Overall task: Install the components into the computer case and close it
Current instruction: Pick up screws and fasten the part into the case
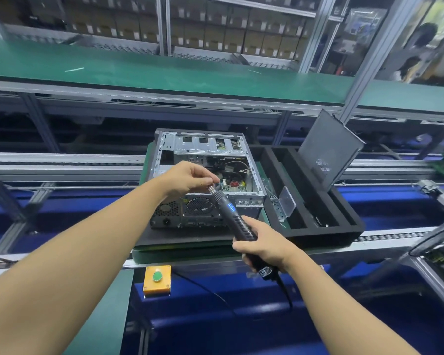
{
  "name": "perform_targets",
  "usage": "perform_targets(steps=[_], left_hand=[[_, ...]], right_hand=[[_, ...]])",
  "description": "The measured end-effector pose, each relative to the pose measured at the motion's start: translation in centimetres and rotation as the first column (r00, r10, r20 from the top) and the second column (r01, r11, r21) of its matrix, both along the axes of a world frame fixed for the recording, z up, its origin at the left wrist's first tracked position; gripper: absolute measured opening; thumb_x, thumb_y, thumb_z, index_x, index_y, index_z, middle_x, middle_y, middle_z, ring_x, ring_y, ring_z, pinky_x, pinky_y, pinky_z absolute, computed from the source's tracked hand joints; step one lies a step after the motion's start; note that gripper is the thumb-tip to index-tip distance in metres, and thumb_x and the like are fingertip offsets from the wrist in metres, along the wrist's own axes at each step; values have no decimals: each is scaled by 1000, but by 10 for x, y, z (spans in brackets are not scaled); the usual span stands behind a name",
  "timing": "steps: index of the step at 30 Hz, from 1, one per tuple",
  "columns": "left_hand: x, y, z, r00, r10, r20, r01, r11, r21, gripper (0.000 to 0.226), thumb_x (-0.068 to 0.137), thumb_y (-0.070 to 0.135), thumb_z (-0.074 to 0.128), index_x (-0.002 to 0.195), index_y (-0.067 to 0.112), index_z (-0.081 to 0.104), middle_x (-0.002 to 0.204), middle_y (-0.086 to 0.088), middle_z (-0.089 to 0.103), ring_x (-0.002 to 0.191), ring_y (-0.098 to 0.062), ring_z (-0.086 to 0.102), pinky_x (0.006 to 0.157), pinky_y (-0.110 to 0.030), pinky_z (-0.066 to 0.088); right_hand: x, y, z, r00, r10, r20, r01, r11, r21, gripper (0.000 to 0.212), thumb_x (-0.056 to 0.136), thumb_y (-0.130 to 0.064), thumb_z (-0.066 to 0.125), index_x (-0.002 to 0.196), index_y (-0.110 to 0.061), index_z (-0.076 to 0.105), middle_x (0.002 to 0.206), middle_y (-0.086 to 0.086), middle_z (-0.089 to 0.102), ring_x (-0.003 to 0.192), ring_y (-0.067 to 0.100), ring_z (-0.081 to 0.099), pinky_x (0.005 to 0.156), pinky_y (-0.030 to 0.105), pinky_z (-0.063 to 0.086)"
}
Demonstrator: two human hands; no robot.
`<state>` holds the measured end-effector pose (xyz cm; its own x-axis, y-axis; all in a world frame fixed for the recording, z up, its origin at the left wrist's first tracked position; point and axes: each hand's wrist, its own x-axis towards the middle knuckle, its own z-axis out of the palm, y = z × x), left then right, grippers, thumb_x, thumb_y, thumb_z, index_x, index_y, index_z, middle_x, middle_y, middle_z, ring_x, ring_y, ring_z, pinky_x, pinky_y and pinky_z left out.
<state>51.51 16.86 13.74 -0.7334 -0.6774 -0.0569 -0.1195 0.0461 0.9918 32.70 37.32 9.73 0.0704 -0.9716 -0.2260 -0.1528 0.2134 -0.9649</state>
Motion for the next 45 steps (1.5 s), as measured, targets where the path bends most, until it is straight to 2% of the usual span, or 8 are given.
perform_targets(steps=[5, 11, 15, 18, 22, 26, 37, 45], left_hand=[[-10, 5, -6, 975, 149, -165, -77, 923, 377, 42, 73, 5, 77, 114, 10, 71, 94, -11, 75, 87, -20, 73, 73, -29, 60], [-14, 11, -23, 968, 212, -132, -82, 770, 632, 12, 71, 22, 80, 81, 18, 81, 109, -11, 74, 101, -20, 71, 83, -33, 59], [-4, 7, -28, 996, 80, 47, -93, 874, 477, 27, 70, 28, 79, 93, 14, 77, 110, -9, 74, 96, -16, 73, 73, -27, 60], [13, -10, -29, 932, 179, 316, -202, 978, 41, 48, 67, 46, 82, 102, 15, 70, 99, -1, 76, 90, -13, 72, 82, -31, 58], [37, -46, -30, 824, 307, 477, 98, 752, -652, 44, 75, 57, 76, 105, 27, 63, 102, 13, 64, 96, -12, 61, 78, -27, 44], [18, -64, -49, 556, 220, 802, 600, 562, -570, 76, 72, 64, 75, 133, 24, 53, 133, 1, 58, 125, -23, 51, 94, -35, 37], [-28, -94, -83, 256, 253, 933, 785, 509, -353, 79, 72, 57, 76, 137, 22, 45, 136, 1, 57, 124, -26, 53, 108, -53, 22], [-43, -103, -79, 160, 166, 973, 779, 584, -228, 47, 67, 49, 82, 84, 15, 53, 80, 4, 55, 72, -19, 57, 64, -36, 44]], right_hand=[[4, 3, -8, 999, -42, 34, 43, 999, -23, 29, 81, -18, 75, 104, -26, 59, 88, 5, 63, 54, 24, 56, 49, 35, 53], [24, -1, -25, 993, -102, 64, 105, 994, -42, 23, 82, -19, 73, 96, -29, 57, 79, 3, 63, 51, 23, 55, 47, 31, 49], [50, -4, -50, 981, -165, 99, 170, 984, -52, 25, 82, -21, 72, 95, -36, 57, 74, 3, 60, 49, 23, 55, 46, 29, 47], [67, -2, -73, 967, -220, 132, 228, 973, -45, 23, 83, -21, 71, 95, -25, 52, 78, 8, 60, 51, 26, 53, 47, 30, 48], [84, 10, -106, 958, -259, 125, 258, 966, 29, 22, 83, -23, 72, 93, -28, 52, 75, 9, 61, 52, 27, 54, 49, 33, 50], [100, 20, -130, 956, -266, 121, 254, 961, 105, 24, 83, -25, 72, 93, -23, 50, 71, 9, 60, 51, 26, 53, 50, 35, 50], [123, 0, -148, 939, -304, 162, 276, 945, 173, 29, 90, -17, 70, 111, -29, 53, 76, -4, 61, 53, 18, 57, 50, 29, 52], [125, -5, -158, 937, -316, 149, 283, 937, 206, 30, 88, -20, 69, 110, -33, 54, 76, -6, 61, 53, 17, 58, 50, 29, 52]])
